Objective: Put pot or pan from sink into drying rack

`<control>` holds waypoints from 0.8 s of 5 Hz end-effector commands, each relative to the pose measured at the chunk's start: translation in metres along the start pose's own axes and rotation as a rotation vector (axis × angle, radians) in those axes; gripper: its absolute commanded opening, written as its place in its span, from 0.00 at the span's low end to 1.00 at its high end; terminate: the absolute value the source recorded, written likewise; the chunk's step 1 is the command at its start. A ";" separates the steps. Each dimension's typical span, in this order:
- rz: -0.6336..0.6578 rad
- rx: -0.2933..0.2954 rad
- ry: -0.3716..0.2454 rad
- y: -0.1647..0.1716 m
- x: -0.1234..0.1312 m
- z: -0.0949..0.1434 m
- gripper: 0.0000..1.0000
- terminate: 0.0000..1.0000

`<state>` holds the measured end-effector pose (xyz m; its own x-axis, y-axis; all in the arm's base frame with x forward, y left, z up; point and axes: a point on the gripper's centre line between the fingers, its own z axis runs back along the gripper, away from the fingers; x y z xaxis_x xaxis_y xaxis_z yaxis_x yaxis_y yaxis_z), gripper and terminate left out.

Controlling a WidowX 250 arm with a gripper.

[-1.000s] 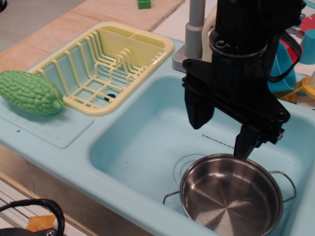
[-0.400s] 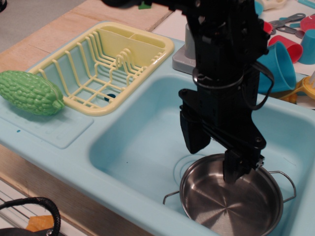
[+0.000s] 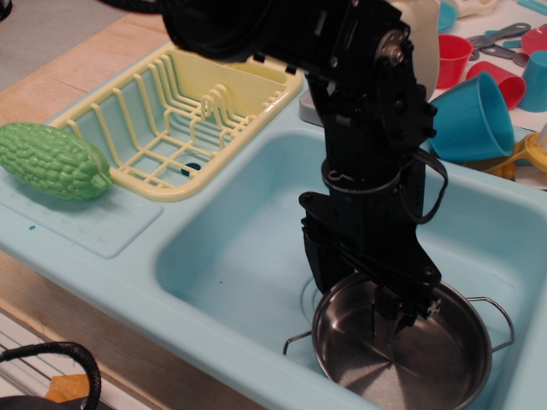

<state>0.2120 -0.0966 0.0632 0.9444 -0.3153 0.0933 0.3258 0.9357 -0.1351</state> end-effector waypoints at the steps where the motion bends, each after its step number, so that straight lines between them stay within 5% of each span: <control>1: 0.032 0.004 -0.036 0.001 0.000 0.000 0.00 0.00; 2: 0.056 0.018 -0.032 -0.003 -0.002 0.004 0.00 0.00; 4: 0.128 0.146 -0.038 0.009 0.010 0.055 0.00 0.00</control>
<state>0.2244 -0.0703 0.1199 0.9762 -0.1985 0.0870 0.1962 0.9800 0.0344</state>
